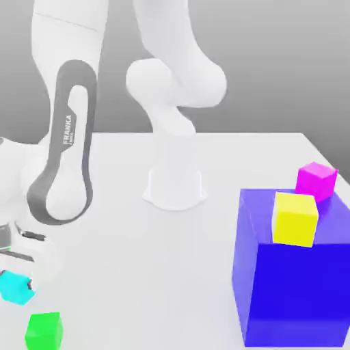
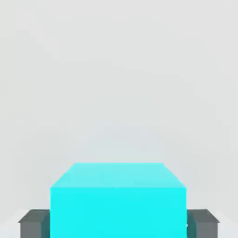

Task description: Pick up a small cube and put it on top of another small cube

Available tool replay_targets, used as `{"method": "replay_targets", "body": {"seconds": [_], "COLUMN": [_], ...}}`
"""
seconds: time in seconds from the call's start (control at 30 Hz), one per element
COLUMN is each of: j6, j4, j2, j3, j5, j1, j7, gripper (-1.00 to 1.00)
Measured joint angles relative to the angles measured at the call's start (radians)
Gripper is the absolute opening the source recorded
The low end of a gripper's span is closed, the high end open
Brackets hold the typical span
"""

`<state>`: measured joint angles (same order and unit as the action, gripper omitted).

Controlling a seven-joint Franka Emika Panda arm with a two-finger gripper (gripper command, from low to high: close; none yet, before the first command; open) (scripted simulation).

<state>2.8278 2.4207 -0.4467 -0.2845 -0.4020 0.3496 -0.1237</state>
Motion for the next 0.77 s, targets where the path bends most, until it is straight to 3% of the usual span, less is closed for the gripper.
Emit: {"method": "replay_targets", "body": {"seconds": [0.1,0.27,0.5,0.63,0.67,0.77], "j6": [0.0,-0.114,-0.275,-0.199,-0.176,-0.176], "j4": [0.0,0.035,-0.098,-0.126,-0.129,-0.129], "j2": [0.0,0.155,0.194,0.085,0.058,0.058], "j3": [0.0,-0.101,-0.081,-0.033,-0.02,-0.02], "j5": [0.001,0.137,0.235,0.173,0.156,0.156], "j1": [0.001,-0.079,-0.26,-0.254,-0.245,-0.245], "j7": [-0.001,-0.109,-0.409,-0.4,-0.389,-0.389], "gripper": [-1.0,-1.0,-1.0,-1.0,1.0,1.0]}}
